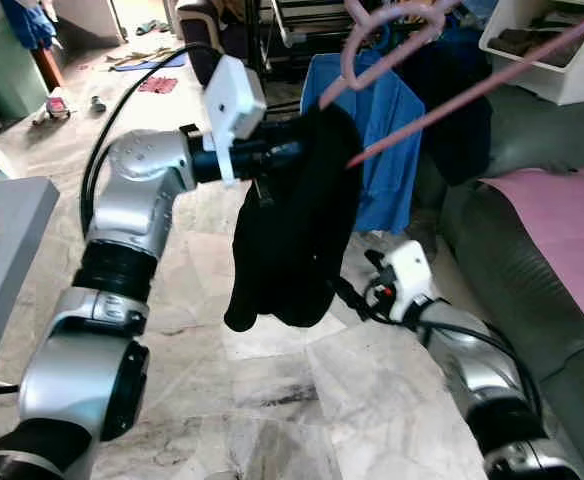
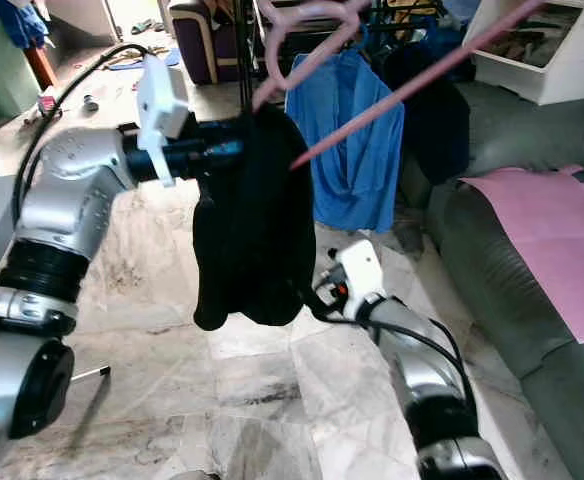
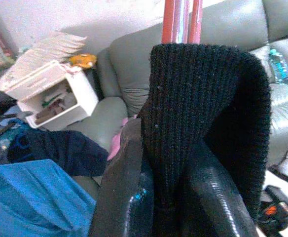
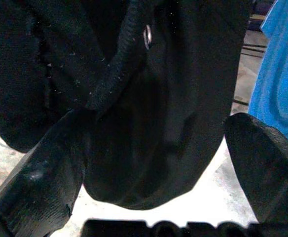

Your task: Hang hanger

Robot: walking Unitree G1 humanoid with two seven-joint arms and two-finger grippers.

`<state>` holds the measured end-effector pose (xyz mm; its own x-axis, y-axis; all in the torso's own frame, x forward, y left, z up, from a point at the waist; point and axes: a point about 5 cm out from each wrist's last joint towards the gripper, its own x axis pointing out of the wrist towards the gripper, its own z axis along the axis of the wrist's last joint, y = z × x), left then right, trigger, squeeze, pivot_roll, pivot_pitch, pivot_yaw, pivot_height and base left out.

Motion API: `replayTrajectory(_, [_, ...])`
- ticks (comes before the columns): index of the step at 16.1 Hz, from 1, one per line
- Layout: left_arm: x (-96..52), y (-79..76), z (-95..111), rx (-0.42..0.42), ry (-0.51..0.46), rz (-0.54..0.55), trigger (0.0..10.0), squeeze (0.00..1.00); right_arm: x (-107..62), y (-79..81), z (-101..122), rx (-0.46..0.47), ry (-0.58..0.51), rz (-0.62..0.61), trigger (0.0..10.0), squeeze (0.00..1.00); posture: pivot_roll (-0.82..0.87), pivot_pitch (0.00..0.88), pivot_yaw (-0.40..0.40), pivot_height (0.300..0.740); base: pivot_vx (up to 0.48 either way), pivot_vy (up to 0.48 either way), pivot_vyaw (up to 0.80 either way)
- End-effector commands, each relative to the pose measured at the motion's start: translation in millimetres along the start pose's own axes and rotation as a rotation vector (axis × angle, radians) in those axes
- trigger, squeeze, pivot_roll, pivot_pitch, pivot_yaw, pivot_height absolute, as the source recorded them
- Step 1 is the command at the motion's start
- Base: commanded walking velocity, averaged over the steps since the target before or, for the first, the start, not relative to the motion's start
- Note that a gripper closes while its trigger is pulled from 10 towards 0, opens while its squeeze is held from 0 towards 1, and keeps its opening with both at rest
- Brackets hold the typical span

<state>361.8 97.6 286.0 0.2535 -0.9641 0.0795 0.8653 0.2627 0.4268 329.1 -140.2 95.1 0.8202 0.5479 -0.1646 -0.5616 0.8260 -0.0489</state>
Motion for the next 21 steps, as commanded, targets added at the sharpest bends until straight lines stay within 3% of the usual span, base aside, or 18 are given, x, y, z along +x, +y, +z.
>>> replayTrajectory(1, [3.4, 0.2, 11.4, 0.036, -0.025, -0.004, 1.1, 0.0, 2.7, 1.5, -4.4, -0.008, 0.03, -0.008, 10.0, 0.8, -0.02, 0.056, 0.028, 0.74, 0.0, 0.0, 0.0])
replayTrajectory(3, [10.0, 0.9, 18.3, 0.038, -0.051, 0.015, 1.7, 0.0, 7.0, -0.9, -10.0, -0.003, 0.058, -0.069, 10.0, 0.8, -0.02, 0.055, 0.024, 0.74, 0.0, 0.0, 0.0])
replayTrajectory(4, [17.4, 0.3, 23.6, 0.05, -0.059, 0.022, 2.9, 0.0, 16.7, 0.4, -4.4, 0.051, 0.036, -0.116, 10.0, 0.8, -0.02, 0.053, 0.024, 0.74, 0.0, 0.0, 0.0])
replayTrajectory(5, [18.4, -0.7, 24.4, 0.05, -0.065, 0.014, 4.0, 0.0, 17.9, 0.7, -4.0, 0.047, 0.037, -0.12, 10.0, 0.8, -0.02, 0.053, 0.024, 0.74, 0.0, 0.0, 0.0])
replayTrajectory(6, [21.2, -1.9, 25.4, 0.043, -0.067, 0.016, 4.0, 0.0, 21.4, 2.0, -2.3, 0.049, 0.035, -0.13, 10.0, 0.8, -0.02, 0.053, 0.024, 0.74, 0.0, 0.0, 0.0])
replayTrajectory(7, [24.4, -3.0, 21.7, 0.047, -0.045, 0.028, 3.5, 0.0, 27.7, 7.7, 5.8, 0.11, -0.018, -0.116, 10.0, 0.63, -0.02, 0.049, 0.024, 0.74, 0.0, 0.0, 0.0])
replayTrajectory(8, [26.3, -3.0, 16.4, 0.055, -0.013, 0.051, 3.7, 0.0, 32.3, 12.6, 12.1, 0.152, -0.056, -0.095, 10.0, 0.56, -0.02, 0.049, 0.024, 0.74, 0.0, 0.0, 0.0])
replayTrajectory(9, [27.8, -2.2, 7.9, 0.067, 0.026, 0.1, 4.5, 0.0, 35.9, 19.7, 15.5, 0.166, -0.077, -0.054, 10.0, 0.14, -0.02, 0.046, 0.024, 0.74, 0.0, 0.0, 0.0])
replayTrajectory(10, [29.4, -2.5, -0.4, 0.064, 0.053, 0.151, 5.9, 0.0, 38.0, 25.3, 16.1, 0.174, -0.089, -0.028, 10.0, 0.0, -0.02, 0.046, 0.024, 0.74, 0.0, 0.0, 0.0])
replayTrajectory(11, [30.1, -4.4, -7.5, 0.06, 0.075, 0.183, 4.7, 0.0, 38.9, 28.9, 15.8, 0.18, -0.095, -0.015, 10.0, 0.0, -0.02, 0.045, 0.025, 0.74, 0.0, 0.0, 0.0])
replayTrajectory(12, [30.4, -8.4, -21.2, 0.033, 0.111, 0.246, 5.3, 0.0, 39.3, 32.7, 16.9, 0.195, -0.111, -0.009, 10.0, 0.0, -0.02, 0.047, 0.025, 0.74, 0.0, 0.0, 0.0])
replayTrajectory(14, [32.2, -10.5, -22.9, 0.001, 0.111, 0.264, 4.7, 0.0, 39.1, 30.8, 13.1, 0.168, -0.081, -0.041, 10.0, 0.0, -0.02, 0.049, 0.025, 0.74, 0.0, 0.0, 0.0])
replayTrajectory(15, [35.7, -12.5, -16.4, -0.019, 0.08, 0.254, 3.9, 0.0, 37.8, 27.7, 9.1, 0.138, -0.058, -0.064, 10.0, 0.0, -0.02, 0.048, 0.024, 0.74, 0.0, 0.0, 0.0])
replayTrajectory(17, [38.0, -12.1, -5.2, -0.016, 0.036, 0.255, 3.6, 0.0, 35.7, 18.8, 5.7, 0.114, -0.033, -0.129, 10.0, 0.0, -0.01, 0.049, 0.022, 0.74, 0.0, 0.0, 0.0])
replayTrajectory(19, [38.3, -9.5, 20.5, -0.023, -0.058, 0.264, 2.5, 0.0, 27.7, -7.6, -0.7, 0.059, 0.028, -0.335, 10.0, 0.0, 0.0, 0.05, 0.015, 0.74, 0.0, 0.0, 0.0])
replayTrajectory(21, [34.2, -7.5, 23.9, -0.014, -0.056, 0.274, 2.2, 0.0, 24.5, -16.7, 2.3, 0.061, 0.009, -0.386, 10.0, 0.0, 0.01, 0.049, 0.01, 0.74, 0.0, 0.0, 0.0])
